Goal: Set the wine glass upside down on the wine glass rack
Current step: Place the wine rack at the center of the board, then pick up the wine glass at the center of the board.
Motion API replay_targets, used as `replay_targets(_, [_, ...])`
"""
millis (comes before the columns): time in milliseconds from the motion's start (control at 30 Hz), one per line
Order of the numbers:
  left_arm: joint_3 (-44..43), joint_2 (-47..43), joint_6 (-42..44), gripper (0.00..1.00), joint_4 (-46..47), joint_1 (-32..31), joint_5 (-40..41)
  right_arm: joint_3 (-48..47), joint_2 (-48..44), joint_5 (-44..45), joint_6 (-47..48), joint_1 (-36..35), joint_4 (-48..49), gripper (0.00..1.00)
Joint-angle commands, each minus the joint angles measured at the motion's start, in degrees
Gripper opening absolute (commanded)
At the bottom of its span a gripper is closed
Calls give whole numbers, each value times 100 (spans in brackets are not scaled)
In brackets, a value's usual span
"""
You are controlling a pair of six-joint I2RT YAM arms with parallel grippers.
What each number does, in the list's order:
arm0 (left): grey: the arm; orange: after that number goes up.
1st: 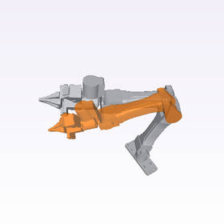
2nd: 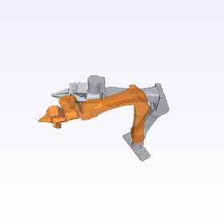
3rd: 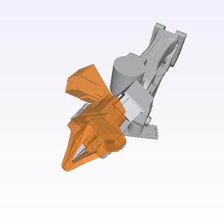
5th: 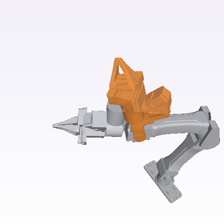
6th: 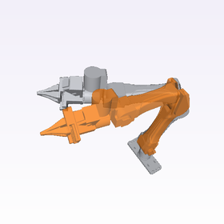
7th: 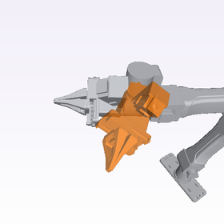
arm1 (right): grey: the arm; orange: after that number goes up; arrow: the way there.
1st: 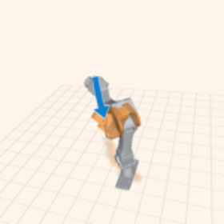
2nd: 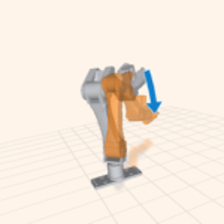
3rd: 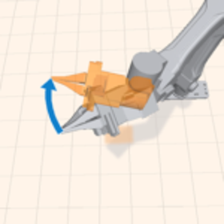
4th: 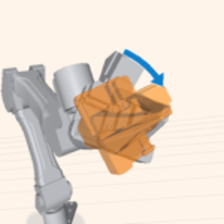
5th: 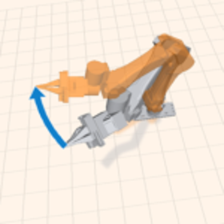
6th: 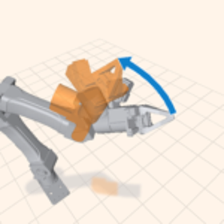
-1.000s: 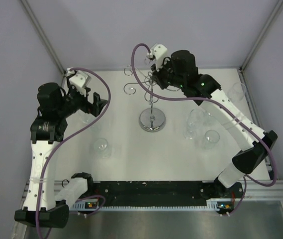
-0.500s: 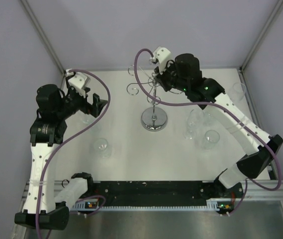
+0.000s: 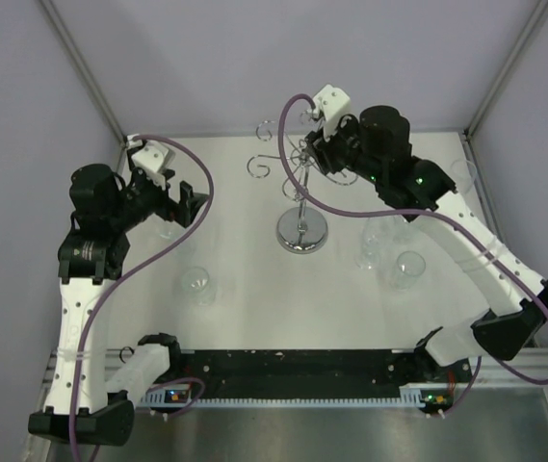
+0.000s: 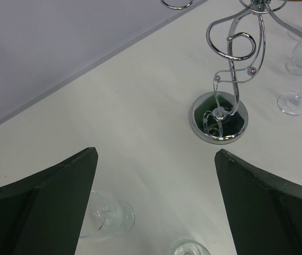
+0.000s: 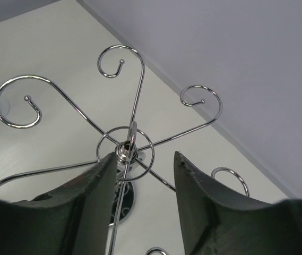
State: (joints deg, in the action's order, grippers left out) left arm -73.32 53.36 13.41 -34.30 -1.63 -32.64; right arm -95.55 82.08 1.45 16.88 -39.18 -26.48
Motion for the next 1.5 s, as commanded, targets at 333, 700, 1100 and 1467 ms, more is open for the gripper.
replay_targets(333, [-472, 174, 91, 98, -1033, -13, 2296, -597, -632, 408, -89, 59, -1095, 80])
replay_targets(700, [-482, 684, -93, 99, -1377, -13, 3791, -245, -1071, 936, -45, 59, -1474, 84])
replay_targets(1100, [-525, 1422, -128, 91, -1254, 119, 4205, 71, -1274, 962, -54, 59, -1465, 86])
replay_targets(1467, [-499, 1941, -31, 76, -1368, 452, 3977, 247, -1344, 997, -45, 59, -1465, 85])
